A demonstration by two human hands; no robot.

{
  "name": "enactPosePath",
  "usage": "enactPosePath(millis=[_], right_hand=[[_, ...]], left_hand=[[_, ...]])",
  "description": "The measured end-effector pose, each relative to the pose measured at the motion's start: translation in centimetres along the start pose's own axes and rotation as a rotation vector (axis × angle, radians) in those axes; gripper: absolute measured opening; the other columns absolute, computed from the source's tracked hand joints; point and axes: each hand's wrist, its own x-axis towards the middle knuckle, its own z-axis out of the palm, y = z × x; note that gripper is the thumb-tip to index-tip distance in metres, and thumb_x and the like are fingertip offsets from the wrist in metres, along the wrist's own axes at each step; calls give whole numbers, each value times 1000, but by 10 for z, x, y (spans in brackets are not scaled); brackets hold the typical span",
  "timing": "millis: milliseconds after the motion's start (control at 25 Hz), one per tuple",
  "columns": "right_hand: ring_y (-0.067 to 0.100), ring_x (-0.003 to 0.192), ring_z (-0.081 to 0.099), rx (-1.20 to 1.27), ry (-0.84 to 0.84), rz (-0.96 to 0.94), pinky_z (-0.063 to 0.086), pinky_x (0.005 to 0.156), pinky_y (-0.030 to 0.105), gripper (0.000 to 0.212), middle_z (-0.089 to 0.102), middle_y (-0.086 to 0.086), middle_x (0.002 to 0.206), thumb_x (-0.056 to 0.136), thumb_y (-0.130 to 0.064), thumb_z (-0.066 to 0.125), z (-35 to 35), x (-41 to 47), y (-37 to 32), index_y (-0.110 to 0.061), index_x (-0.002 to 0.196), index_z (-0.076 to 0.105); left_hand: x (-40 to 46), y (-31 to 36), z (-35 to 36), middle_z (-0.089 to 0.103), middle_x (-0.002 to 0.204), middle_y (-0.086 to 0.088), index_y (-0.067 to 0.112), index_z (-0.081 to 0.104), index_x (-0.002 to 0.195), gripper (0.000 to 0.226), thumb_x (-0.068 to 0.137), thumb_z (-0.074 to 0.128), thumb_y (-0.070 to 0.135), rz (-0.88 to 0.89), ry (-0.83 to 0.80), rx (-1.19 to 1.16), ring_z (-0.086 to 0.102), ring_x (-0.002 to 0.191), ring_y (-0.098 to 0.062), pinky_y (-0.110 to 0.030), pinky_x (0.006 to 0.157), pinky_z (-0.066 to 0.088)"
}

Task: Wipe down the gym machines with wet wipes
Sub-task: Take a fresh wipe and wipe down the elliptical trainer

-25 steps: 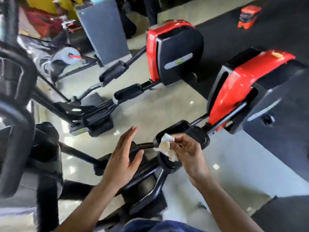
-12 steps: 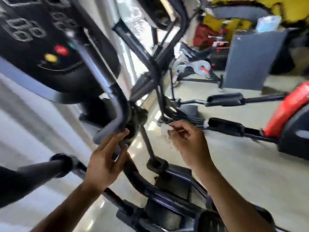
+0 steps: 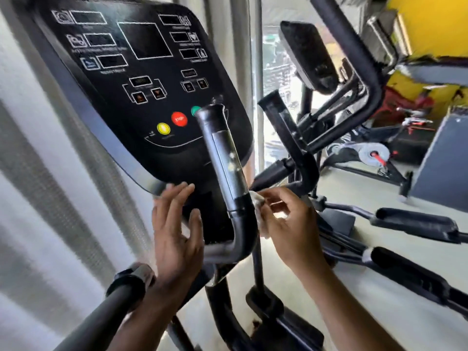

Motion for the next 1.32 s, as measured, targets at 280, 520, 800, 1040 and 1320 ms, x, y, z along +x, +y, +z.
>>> enactPosePath(millis=[280,520,800,1040,1320], right_hand=[[5,82,66,-64,-71,-438,54,73,21,15,67,-8,95,93,-5,69,-19,91,-25,-18,101,73],[5,77,66,-84,-137,-587,57,68,31,14,67,-10,93,91,-7,72,-23,197,-63,-19,98,73],[13,72,56,-298,-150,-732,52,69,35,14,44,-15,88,91,-8,69,52,347,-94,-21,95,72],[19,83,61,-340,-124,-768,56,75,37,19,56,-3,99,97,-8,65,123,444,-108,-14,111,76],[26,124,60,-359,-388,-874,45,107,29,53,65,9,136,96,9,48,215,463,-131,-16,140,62]], left_hand=[[86,7,22,34,164,-6,14,46,151,58,94,54,23,-82,339,318,6,160,-27,-65,124,-2],[176,8,40,24,169,-5,16,40,155,65,92,51,30,-252,403,527,-4,160,-22,-64,123,-10],[321,-8,49,-15,171,-8,21,1,165,68,106,17,51,-172,106,1017,-23,156,-28,-68,118,-16],[330,-38,53,-10,171,-10,17,-1,164,71,105,10,55,-133,156,1101,-16,157,-33,-64,121,-14],[331,-46,51,25,168,-13,11,35,158,70,104,30,55,-65,184,1114,16,157,-35,-66,124,11]])
